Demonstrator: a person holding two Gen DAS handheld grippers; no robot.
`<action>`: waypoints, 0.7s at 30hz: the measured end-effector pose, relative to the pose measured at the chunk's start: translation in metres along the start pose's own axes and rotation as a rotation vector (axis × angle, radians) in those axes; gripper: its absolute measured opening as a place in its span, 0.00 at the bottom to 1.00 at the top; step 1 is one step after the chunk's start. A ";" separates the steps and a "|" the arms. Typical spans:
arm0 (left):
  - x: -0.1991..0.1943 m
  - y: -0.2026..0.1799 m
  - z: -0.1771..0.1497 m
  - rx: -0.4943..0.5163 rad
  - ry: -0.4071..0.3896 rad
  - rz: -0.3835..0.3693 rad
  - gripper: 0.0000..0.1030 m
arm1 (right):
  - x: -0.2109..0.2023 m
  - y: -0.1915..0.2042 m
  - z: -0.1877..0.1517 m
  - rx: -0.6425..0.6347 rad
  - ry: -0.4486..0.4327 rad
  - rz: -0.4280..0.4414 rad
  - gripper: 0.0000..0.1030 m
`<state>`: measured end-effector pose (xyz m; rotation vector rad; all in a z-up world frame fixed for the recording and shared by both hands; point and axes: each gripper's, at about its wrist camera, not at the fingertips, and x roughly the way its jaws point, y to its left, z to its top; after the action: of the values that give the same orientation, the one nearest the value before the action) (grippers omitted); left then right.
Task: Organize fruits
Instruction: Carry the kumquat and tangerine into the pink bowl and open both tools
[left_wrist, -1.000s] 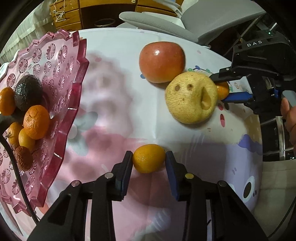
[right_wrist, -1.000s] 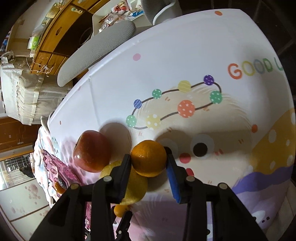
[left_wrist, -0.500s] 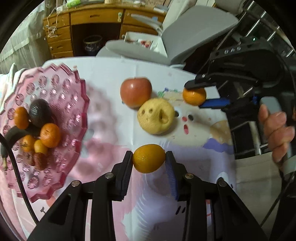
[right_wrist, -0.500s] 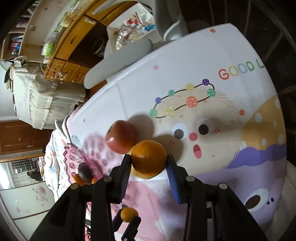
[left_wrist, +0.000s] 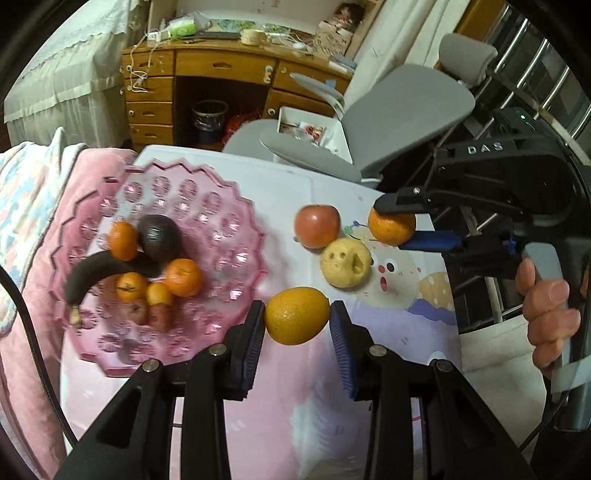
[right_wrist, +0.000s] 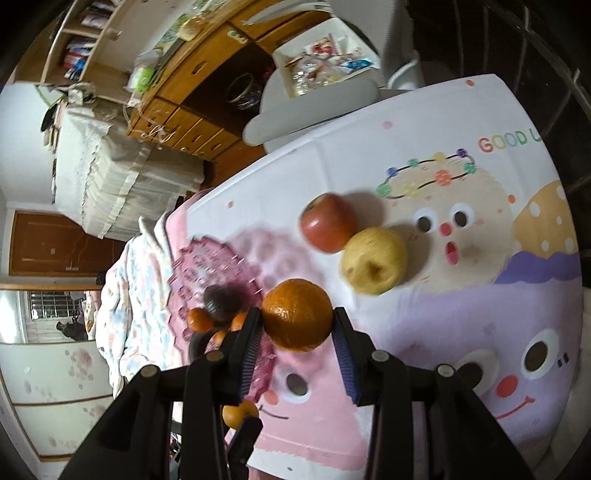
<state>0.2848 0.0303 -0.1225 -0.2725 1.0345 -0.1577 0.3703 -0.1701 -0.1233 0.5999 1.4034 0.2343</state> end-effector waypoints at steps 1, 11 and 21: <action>-0.005 0.006 0.001 0.000 -0.006 -0.002 0.33 | 0.000 0.007 -0.005 -0.005 -0.003 0.002 0.38; -0.044 0.066 0.007 0.067 0.002 -0.031 0.33 | 0.013 0.063 -0.054 0.011 -0.031 0.014 0.38; -0.044 0.118 0.011 0.144 0.073 -0.063 0.33 | 0.048 0.087 -0.096 0.098 -0.061 0.056 0.38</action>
<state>0.2721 0.1561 -0.1164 -0.1693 1.0817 -0.2999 0.3031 -0.0497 -0.1238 0.7220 1.3466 0.1911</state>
